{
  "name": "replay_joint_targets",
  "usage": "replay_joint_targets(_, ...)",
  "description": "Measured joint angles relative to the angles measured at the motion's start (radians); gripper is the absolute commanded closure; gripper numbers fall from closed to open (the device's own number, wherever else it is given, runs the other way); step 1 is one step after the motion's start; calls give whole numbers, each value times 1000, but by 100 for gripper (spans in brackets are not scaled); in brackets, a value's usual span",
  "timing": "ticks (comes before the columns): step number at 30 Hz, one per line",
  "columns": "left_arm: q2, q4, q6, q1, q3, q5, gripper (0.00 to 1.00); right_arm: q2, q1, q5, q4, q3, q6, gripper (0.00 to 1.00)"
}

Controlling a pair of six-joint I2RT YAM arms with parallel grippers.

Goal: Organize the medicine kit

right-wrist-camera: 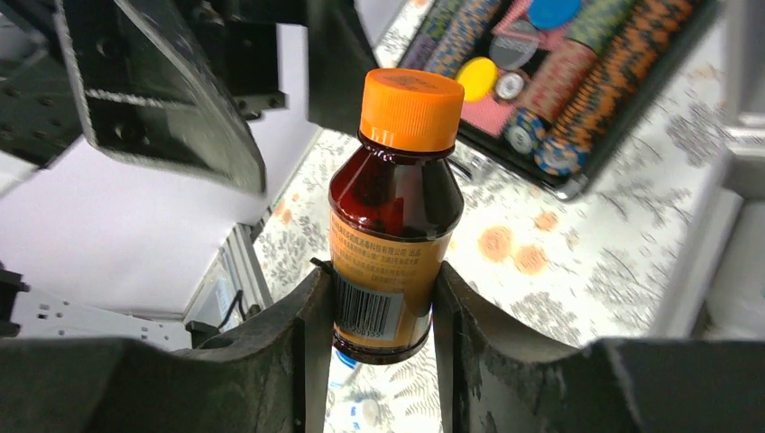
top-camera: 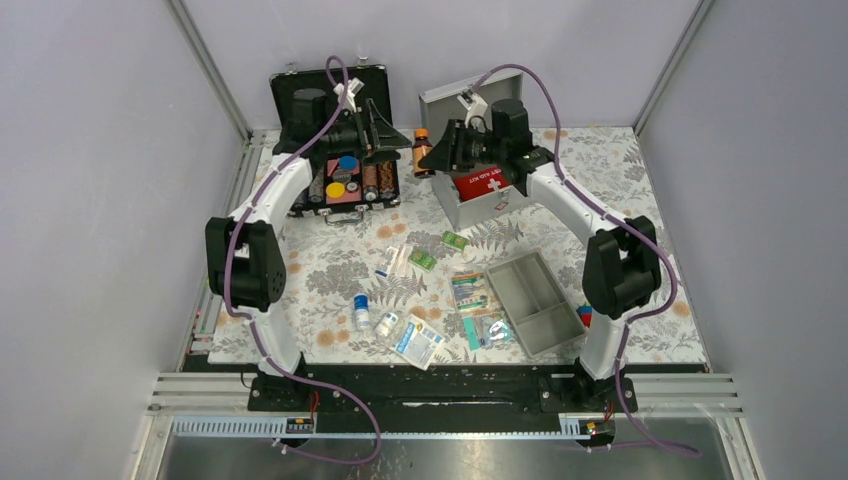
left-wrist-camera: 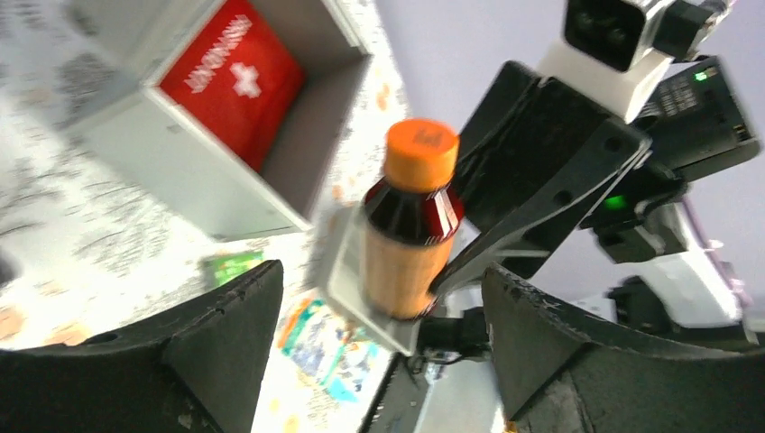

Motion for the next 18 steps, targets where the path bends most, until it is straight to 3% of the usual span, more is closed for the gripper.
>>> replay_joint_targets(8, -31, -253, 217, 50, 15, -140, 20, -46, -143, 3, -137, -90, -151, 76)
replay_joint_targets(13, -67, -290, 265, 63, 15, -169, 20, -45, -198, 94, -322, -89, -385, 77)
replay_joint_targets(18, -100, -313, 297, 62, 14, -179, 21, 18, -195, 139, -420, -23, -497, 76)
